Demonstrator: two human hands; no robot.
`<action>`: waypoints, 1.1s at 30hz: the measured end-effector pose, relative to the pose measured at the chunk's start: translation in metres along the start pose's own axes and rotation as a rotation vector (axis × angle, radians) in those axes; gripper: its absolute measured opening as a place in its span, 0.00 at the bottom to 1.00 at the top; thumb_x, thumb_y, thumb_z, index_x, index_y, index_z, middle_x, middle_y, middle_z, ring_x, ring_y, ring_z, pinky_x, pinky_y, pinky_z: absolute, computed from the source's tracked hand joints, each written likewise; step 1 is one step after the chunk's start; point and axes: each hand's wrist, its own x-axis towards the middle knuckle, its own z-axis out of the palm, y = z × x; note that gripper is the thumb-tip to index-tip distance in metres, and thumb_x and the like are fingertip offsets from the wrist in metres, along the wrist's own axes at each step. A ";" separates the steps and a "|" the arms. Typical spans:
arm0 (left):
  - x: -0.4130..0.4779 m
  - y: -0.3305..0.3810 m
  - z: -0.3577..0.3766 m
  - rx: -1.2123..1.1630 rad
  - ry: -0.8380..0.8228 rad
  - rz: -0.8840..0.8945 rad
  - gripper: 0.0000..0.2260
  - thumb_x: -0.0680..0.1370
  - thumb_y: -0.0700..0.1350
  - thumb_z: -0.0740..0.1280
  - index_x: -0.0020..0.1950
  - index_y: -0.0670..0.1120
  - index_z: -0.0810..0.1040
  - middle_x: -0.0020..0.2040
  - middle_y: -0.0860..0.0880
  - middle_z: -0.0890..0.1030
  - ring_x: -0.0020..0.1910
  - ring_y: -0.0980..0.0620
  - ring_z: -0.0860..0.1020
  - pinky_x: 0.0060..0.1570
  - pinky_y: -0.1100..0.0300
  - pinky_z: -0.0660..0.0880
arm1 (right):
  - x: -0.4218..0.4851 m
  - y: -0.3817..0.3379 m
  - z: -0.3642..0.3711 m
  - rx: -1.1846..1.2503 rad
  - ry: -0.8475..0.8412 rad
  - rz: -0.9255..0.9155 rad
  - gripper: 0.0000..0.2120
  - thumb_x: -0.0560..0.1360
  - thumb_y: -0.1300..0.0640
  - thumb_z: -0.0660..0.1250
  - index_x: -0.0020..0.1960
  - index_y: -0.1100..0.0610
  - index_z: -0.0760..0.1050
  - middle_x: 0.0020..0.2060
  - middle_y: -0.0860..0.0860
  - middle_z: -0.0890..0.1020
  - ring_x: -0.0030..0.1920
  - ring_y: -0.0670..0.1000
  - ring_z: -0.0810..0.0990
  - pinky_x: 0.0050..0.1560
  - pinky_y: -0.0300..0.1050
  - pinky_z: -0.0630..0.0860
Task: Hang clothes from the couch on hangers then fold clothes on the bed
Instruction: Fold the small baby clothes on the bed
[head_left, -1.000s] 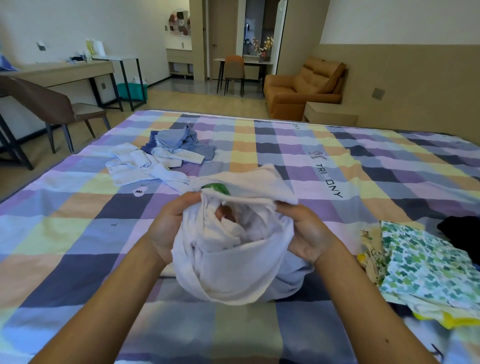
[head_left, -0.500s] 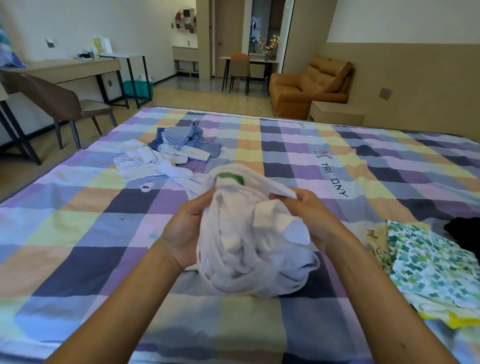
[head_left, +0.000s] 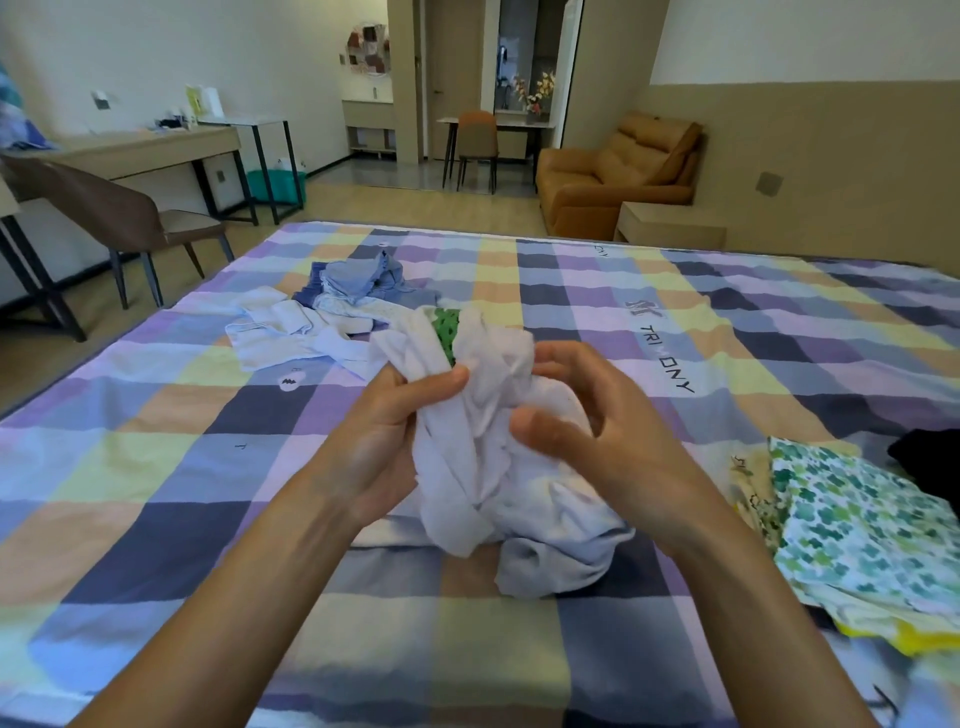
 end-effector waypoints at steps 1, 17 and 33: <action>0.000 0.001 -0.001 0.005 0.003 -0.001 0.28 0.70 0.39 0.76 0.70 0.40 0.76 0.65 0.39 0.80 0.63 0.41 0.80 0.62 0.49 0.78 | 0.000 0.002 0.001 0.005 -0.046 0.026 0.24 0.67 0.45 0.76 0.61 0.38 0.74 0.52 0.37 0.84 0.54 0.39 0.82 0.48 0.34 0.78; -0.013 0.037 -0.051 0.443 0.267 0.064 0.10 0.72 0.45 0.73 0.51 0.44 0.84 0.47 0.45 0.86 0.43 0.49 0.84 0.43 0.59 0.82 | 0.051 0.016 -0.043 0.730 0.465 0.322 0.06 0.80 0.58 0.67 0.54 0.59 0.80 0.51 0.57 0.85 0.51 0.56 0.83 0.61 0.55 0.78; 0.027 0.051 0.011 0.878 -0.087 0.241 0.20 0.74 0.33 0.61 0.65 0.41 0.76 0.63 0.45 0.81 0.62 0.51 0.78 0.62 0.58 0.76 | 0.063 -0.064 -0.046 -0.157 -0.458 -0.183 0.05 0.76 0.69 0.70 0.49 0.62 0.77 0.37 0.44 0.80 0.39 0.41 0.78 0.42 0.30 0.72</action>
